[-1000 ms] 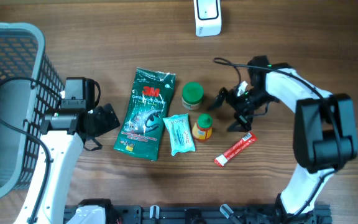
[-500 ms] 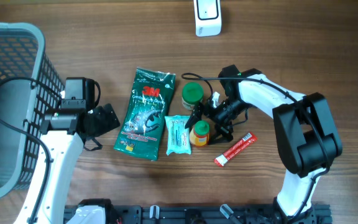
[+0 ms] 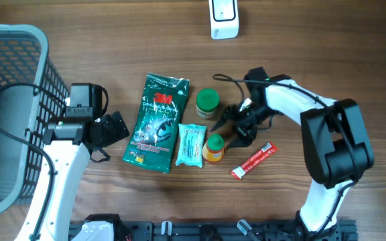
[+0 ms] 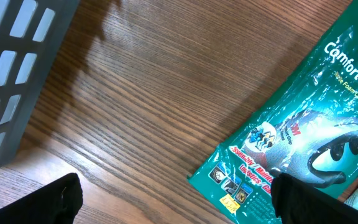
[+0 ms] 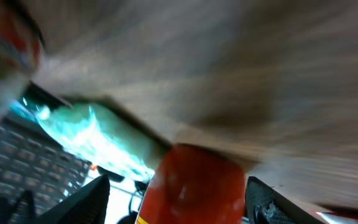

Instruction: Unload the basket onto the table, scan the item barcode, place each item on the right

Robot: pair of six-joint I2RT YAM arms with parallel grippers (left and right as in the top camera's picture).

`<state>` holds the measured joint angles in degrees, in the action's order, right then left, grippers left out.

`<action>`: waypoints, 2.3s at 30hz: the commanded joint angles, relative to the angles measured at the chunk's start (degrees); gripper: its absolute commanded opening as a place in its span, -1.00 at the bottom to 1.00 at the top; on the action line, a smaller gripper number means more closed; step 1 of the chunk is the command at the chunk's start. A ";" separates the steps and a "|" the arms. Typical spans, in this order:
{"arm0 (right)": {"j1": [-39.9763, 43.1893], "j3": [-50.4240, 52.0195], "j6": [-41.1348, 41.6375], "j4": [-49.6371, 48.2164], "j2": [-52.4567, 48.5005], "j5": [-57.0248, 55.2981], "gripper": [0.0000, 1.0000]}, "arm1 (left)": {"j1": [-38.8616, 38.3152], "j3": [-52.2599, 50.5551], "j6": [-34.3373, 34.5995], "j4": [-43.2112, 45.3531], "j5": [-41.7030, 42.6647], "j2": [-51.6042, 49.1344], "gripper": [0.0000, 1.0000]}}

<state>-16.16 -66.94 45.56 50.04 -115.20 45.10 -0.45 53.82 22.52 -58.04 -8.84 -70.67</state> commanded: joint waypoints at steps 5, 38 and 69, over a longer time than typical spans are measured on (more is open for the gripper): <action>9.35 -0.98 -8.39 1.27 9.25 -8.28 0.60 | 0.35 -0.37 -1.14 0.00 0.28 0.59 1.00; -24.81 -17.33 -27.82 14.64 26.16 -42.03 0.98 | 0.35 -0.37 -1.11 0.02 0.28 0.59 1.00; -28.13 -9.33 -21.38 15.65 15.21 -41.24 0.18 | 0.35 -0.37 -1.14 0.00 0.28 0.59 1.00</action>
<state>-44.10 -77.95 23.38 66.52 -99.31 4.84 -0.45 53.82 22.52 -58.02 -8.84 -70.63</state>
